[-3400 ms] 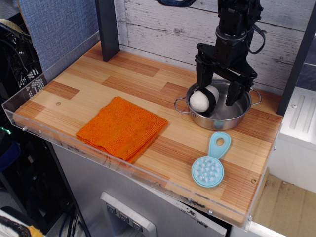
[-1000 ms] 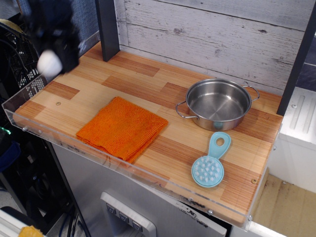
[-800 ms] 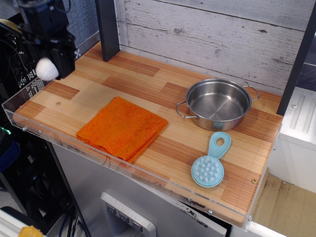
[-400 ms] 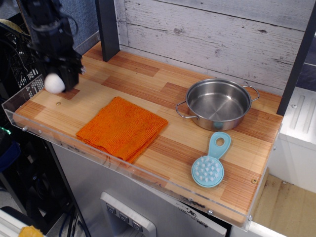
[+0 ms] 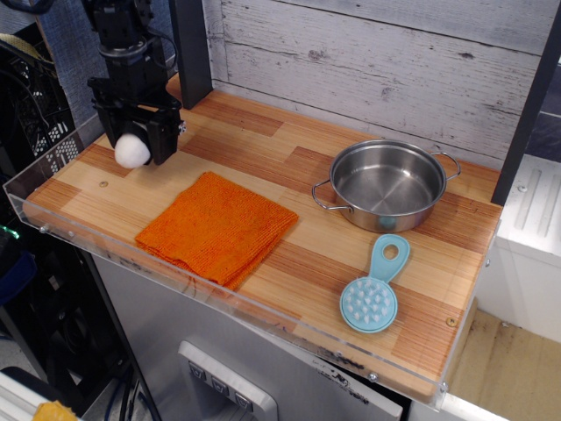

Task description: Move sushi to left of towel

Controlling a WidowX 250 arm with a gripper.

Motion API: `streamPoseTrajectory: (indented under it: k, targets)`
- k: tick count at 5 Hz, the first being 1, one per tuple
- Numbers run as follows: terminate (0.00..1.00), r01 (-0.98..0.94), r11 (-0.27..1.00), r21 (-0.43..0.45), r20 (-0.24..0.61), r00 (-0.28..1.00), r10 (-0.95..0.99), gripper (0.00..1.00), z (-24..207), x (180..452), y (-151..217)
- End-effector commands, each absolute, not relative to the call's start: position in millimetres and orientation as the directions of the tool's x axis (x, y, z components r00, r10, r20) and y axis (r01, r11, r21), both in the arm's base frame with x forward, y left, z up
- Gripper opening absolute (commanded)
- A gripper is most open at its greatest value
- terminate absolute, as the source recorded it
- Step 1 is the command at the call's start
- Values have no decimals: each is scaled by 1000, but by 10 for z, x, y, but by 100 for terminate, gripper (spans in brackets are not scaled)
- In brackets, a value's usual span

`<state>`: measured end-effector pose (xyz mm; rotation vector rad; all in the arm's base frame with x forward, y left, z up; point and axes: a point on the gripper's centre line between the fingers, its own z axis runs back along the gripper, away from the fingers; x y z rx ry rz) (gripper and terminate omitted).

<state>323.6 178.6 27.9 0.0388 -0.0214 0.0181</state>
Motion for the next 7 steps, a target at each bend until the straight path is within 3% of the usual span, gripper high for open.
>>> streamPoseTrajectory:
  k: [1,2,3,5,7]
  targets:
    - [0,21,997,81,97,995,-29,100,854,3201,1801]
    - [0,27,997,66,161,986,-37,100,1343,3127,1613]
    - [0,38,998,50,151,987,-46,100,1710,3091,1300]
    - [0,42,999,-21,97,995,-40,100,1815,3139,609]
    - [0,63,998,-25,110,992,-60,100,1862,3106,523]
